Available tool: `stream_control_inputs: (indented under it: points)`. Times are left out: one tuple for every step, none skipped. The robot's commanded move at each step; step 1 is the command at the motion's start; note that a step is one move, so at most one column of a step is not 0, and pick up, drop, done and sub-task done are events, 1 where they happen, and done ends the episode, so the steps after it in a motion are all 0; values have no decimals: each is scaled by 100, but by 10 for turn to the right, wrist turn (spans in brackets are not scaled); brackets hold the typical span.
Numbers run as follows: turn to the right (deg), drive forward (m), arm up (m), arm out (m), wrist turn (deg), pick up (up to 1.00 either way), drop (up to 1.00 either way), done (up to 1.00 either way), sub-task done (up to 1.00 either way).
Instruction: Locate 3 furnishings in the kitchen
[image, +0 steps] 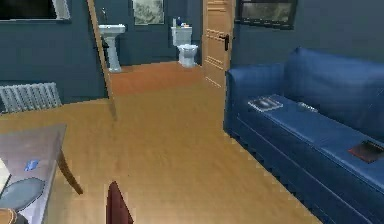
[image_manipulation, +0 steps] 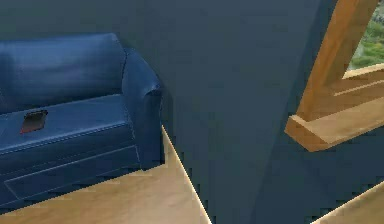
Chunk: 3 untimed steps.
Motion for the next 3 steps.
stream_control_inputs:
  points:
    - [0,50,0,0,0,0,0,0,0]
    - [-180,0,0,0,0,0,0,0,0]
    - [0,100,0,0,0,0,0,0,0]
